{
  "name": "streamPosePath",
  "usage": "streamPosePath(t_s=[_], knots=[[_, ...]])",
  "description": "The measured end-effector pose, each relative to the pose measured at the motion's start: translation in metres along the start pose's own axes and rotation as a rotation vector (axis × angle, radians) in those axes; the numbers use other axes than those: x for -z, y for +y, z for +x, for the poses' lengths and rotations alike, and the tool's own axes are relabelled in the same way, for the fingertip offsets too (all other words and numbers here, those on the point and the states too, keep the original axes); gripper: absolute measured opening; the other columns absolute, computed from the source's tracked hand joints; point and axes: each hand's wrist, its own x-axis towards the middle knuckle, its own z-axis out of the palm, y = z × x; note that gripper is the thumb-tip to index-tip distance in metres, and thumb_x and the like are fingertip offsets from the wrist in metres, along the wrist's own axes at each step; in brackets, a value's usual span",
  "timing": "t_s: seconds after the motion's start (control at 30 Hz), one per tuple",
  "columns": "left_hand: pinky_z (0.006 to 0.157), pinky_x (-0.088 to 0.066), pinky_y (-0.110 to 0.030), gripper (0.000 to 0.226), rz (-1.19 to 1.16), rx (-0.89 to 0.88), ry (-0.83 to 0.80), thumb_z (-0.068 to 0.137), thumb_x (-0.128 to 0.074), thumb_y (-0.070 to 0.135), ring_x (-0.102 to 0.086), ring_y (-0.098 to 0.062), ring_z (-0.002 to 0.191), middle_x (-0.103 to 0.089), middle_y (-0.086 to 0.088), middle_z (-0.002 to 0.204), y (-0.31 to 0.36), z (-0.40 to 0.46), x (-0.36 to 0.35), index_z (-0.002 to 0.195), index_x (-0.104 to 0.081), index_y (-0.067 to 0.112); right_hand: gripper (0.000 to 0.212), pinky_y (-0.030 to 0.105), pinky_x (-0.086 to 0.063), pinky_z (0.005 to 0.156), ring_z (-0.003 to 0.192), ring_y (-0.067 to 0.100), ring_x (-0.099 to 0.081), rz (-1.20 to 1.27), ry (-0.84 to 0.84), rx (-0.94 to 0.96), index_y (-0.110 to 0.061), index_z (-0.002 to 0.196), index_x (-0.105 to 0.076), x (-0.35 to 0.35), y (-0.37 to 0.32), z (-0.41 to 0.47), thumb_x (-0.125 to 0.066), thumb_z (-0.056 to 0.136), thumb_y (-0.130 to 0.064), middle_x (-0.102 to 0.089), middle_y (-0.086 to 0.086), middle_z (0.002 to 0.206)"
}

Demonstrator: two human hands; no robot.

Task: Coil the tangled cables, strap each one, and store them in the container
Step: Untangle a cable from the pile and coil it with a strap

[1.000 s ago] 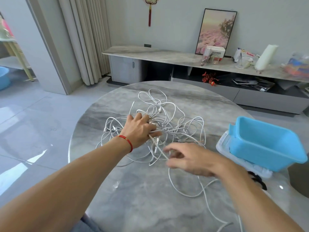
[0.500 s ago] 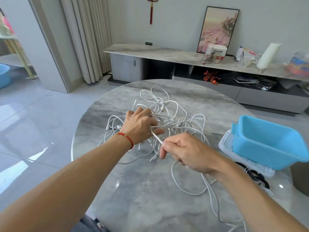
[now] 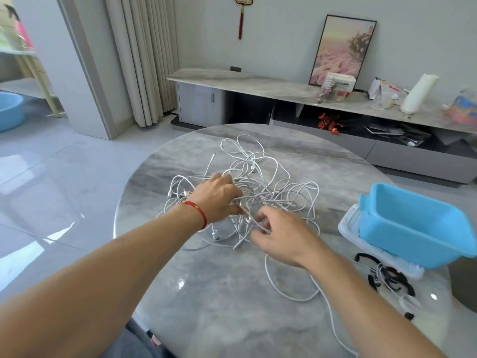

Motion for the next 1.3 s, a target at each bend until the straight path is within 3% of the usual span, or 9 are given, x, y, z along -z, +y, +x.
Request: streamPosePath(t_s=[0.2,0.33,0.47,0.6,0.77,0.87,1.0,1.1,1.3], knots=[[0.096,-0.046,-0.048,0.042,-0.017,0.042,-0.011,0.085,-0.069,0.047,-0.043,-0.025,0.123,-0.049,0.000,0.126,0.001,-0.003,-0.002,0.125,-0.062,0.037,0.030,0.041,-0.050,0.073,0.093,0.036,-0.066,0.004,0.198,0.025,-0.014,0.089,-0.062,-0.015,-0.024,0.016,-0.051,0.104,-0.037,-0.073,0.011,0.093],[0.102,-0.043,-0.046,0.047,-0.168,0.124,-0.012,0.082,-0.078,0.041,-0.049,-0.027,0.121,-0.052,-0.003,0.129,-0.024,-0.002,0.001,0.126,-0.065,0.034,0.030,0.025,-0.045,0.055,0.052,0.006,-0.057,0.233,0.106,0.161,-0.021,0.073,-0.076,0.024,-0.020,-0.006,-0.061,0.097,-0.031,-0.068,-0.006,0.059],[0.113,-0.030,-0.038,0.044,-0.271,0.164,-0.035,0.078,-0.082,0.036,-0.043,-0.027,0.133,-0.048,-0.007,0.141,-0.039,0.001,0.002,0.120,-0.070,0.034,0.033,0.020,-0.032,0.048,0.043,0.006,-0.039,0.233,0.108,0.083,-0.026,0.065,-0.070,0.048,0.006,-0.032,-0.061,0.097,-0.032,-0.049,-0.011,0.046],[0.109,-0.031,-0.059,0.038,-0.192,0.119,-0.068,0.081,-0.074,0.052,-0.021,-0.025,0.144,-0.030,0.003,0.156,-0.025,-0.004,0.002,0.117,-0.067,0.043,0.032,0.022,-0.033,0.051,0.046,0.006,-0.040,0.278,0.169,-0.046,-0.022,0.063,-0.070,0.050,0.024,-0.030,-0.062,0.095,-0.023,-0.049,-0.009,0.047],[0.101,-0.038,-0.046,0.028,-0.247,-0.089,0.086,0.079,-0.076,0.054,-0.039,-0.018,0.132,-0.052,0.007,0.141,-0.006,0.000,0.011,0.096,-0.078,0.032,0.026,0.028,-0.048,0.069,0.067,-0.002,-0.063,0.264,0.249,0.059,-0.027,0.081,-0.076,0.055,0.017,-0.026,-0.061,0.099,-0.038,-0.068,-0.018,0.066],[0.101,-0.043,-0.041,0.028,-0.293,-0.117,0.095,0.079,-0.080,0.045,-0.053,-0.020,0.121,-0.064,0.003,0.128,-0.005,0.001,0.010,0.098,-0.077,0.025,0.029,0.036,-0.041,0.058,0.053,0.015,-0.047,0.348,0.264,0.168,-0.022,0.076,-0.071,0.060,0.013,-0.026,-0.059,0.102,-0.025,-0.053,0.004,0.056],[0.099,-0.042,-0.028,0.031,-0.323,-0.042,0.070,0.078,-0.080,0.047,-0.058,-0.015,0.117,-0.067,0.007,0.126,-0.014,-0.003,0.007,0.104,-0.076,0.030,0.042,0.019,-0.027,0.048,0.046,0.005,-0.030,0.497,0.369,0.256,-0.013,0.059,-0.052,0.071,0.015,-0.033,-0.057,0.099,-0.024,-0.035,-0.010,0.047],[0.097,-0.047,-0.040,0.041,-0.227,0.074,0.019,0.076,-0.079,0.055,-0.058,-0.017,0.113,-0.066,0.012,0.120,-0.018,-0.003,0.009,0.109,-0.070,0.032,0.048,0.019,-0.025,0.047,0.047,0.004,-0.028,0.479,0.491,0.331,-0.030,0.057,-0.035,0.085,0.017,-0.040,-0.051,0.102,-0.038,-0.033,-0.012,0.049],[0.121,-0.018,-0.049,0.059,-0.272,-0.025,-0.194,0.074,-0.072,0.014,-0.009,-0.019,0.152,-0.027,0.002,0.160,0.006,-0.009,0.034,0.128,-0.059,0.034,0.047,0.023,-0.023,0.049,0.052,0.005,-0.024,0.485,0.527,0.231,-0.025,0.056,-0.032,0.086,0.040,-0.039,-0.049,0.093,-0.049,-0.029,-0.010,0.052]])
